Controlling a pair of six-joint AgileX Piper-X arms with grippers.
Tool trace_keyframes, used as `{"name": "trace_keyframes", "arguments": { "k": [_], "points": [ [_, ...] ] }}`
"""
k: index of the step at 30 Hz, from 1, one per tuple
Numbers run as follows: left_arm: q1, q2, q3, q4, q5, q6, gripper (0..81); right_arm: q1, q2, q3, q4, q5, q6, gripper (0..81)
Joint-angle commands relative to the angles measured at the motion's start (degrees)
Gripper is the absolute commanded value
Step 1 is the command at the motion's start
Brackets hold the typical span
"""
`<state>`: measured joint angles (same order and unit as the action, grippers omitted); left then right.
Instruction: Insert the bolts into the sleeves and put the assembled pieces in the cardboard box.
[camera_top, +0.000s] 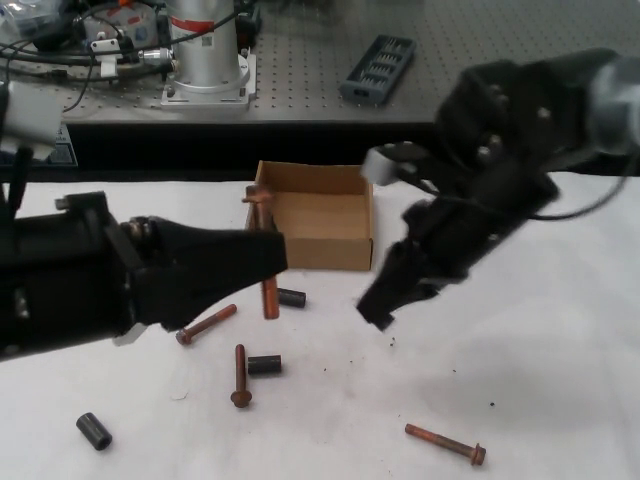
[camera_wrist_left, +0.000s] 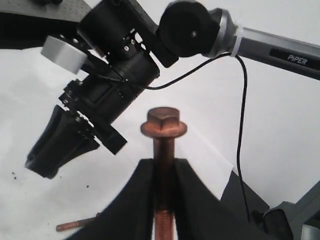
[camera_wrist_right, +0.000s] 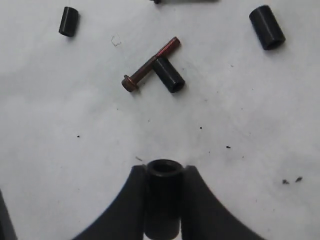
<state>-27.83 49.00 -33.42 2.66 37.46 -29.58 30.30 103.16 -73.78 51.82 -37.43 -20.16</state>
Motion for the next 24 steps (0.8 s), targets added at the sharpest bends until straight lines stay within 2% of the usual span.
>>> {"name": "trace_keyframes", "arguments": {
  "k": [1, 6, 13, 24],
  "points": [
    [0.18, 3.35, -0.55, -8.18, 0.69, 0.68, 0.6, -0.48, -3.79, 3.98, -1.73, -3.23, -0.40, 0.6],
    [0.18, 9.10, -0.55, -16.46, 0.85, -4.36, 0.6, -0.20, -13.97, 15.32, -10.17, -5.07, -0.40, 4.4],
    [0.18, 17.17, -0.55, -30.07, 2.29, -10.53, 0.6, -0.22, -25.62, 22.06, -24.90, -6.17, 0.24, 4.4],
    [0.18, 27.54, -0.55, -57.08, 3.73, -25.07, 0.6, -0.22, -26.96, 25.53, -39.29, -7.90, 1.15, 4.4]
  ]
}}
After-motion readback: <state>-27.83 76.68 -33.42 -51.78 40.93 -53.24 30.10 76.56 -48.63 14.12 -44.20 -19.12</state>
